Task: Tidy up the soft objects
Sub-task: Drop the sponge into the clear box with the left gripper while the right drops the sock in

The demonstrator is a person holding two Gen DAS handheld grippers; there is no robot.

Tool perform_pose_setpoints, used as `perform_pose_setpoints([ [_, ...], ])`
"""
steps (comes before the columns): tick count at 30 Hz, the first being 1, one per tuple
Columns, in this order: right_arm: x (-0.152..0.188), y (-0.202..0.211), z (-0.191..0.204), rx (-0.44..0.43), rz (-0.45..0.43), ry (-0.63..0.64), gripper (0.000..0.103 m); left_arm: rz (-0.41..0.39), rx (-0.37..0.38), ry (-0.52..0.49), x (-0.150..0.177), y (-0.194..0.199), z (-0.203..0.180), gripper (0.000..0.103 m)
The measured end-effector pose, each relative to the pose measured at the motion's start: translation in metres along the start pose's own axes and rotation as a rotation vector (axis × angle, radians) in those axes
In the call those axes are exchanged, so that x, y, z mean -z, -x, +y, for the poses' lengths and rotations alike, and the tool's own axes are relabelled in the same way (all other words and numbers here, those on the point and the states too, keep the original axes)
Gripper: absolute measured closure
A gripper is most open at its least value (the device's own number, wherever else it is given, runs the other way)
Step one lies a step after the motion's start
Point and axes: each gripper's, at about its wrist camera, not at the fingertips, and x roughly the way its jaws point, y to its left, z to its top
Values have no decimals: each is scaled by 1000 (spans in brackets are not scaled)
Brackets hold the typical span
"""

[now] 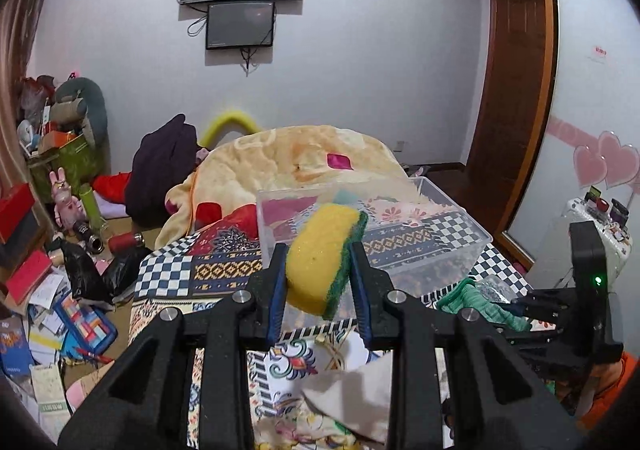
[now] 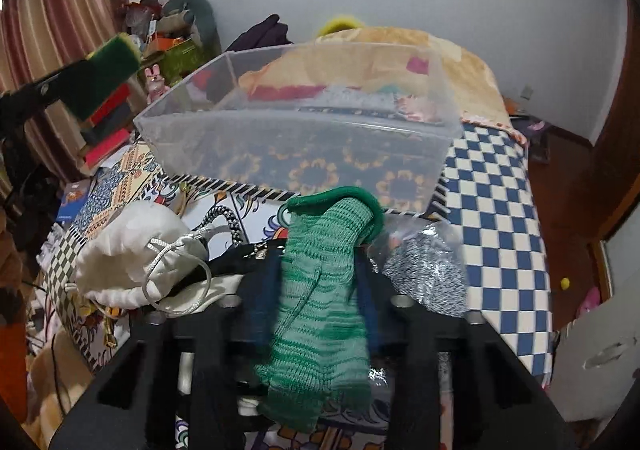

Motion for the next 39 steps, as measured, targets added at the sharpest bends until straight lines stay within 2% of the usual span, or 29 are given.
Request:
perform_pose_setpoints([
  [2, -1, 7, 1, 9, -19, 6, 87, 8, 1, -5, -4, -6, -1, 74],
  [5, -8, 21, -2, 4, -60, 3, 90, 22, -2, -12, -11, -18, -3, 74],
  [13, -47, 68, -6, 13, -244, 0, 91, 76, 6, -19, -23, -49, -6, 73],
  [20, -89, 64, -6, 32, -318, -9, 91, 140, 6, -42, -29, -80, -13, 73],
  [23, -103, 50, -3, 40, -313, -5, 91, 172, 4, -44, -29, -94, -13, 73],
  [27, -111, 25, -6, 51, -261, -8, 91, 210, 4, -33, -27, -108, -9, 73],
  [31, -111, -3, -8, 58, -192, -12, 90, 251, 9, -19, -23, -123, -3, 73],
  [39, -107, -33, -10, 84, -63, 3, 87, 305, 10, -13, -17, -144, -1, 73],
])
